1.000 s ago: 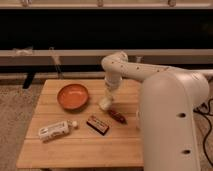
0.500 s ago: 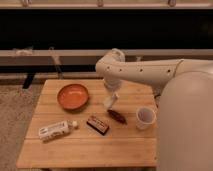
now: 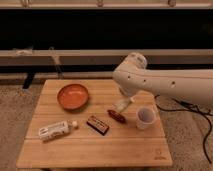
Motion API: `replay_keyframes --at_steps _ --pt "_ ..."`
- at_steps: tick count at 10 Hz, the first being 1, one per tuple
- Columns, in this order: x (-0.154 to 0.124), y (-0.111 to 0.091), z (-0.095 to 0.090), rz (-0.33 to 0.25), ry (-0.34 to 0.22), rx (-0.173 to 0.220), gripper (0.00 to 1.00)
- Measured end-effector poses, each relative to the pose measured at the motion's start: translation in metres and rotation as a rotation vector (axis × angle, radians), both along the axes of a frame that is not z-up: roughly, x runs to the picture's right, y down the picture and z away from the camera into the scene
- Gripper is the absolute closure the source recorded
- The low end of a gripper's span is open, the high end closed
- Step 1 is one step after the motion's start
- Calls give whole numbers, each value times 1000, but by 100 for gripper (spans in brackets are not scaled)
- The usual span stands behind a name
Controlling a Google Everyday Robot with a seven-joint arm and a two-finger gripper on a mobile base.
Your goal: Place the white sponge in the ceramic cup
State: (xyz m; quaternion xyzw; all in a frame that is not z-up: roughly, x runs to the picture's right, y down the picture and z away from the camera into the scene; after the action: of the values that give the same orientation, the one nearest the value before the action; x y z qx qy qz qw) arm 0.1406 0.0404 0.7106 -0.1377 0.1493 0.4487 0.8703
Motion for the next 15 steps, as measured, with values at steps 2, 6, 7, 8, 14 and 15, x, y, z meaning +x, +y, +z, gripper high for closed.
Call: replay_keyframes --at_steps 2,6,7,8,14,15 --pt "33 0 -35 55 38 48 100" --pt "75 -1 -60 147 119 86 100" --pt "86 -3 -56 164 143 81 100" --pt "97 -6 -46 180 175 68 100" --pt "122 6 -30 218 231 22 65" --pt "121 12 -31 215 231 18 56"
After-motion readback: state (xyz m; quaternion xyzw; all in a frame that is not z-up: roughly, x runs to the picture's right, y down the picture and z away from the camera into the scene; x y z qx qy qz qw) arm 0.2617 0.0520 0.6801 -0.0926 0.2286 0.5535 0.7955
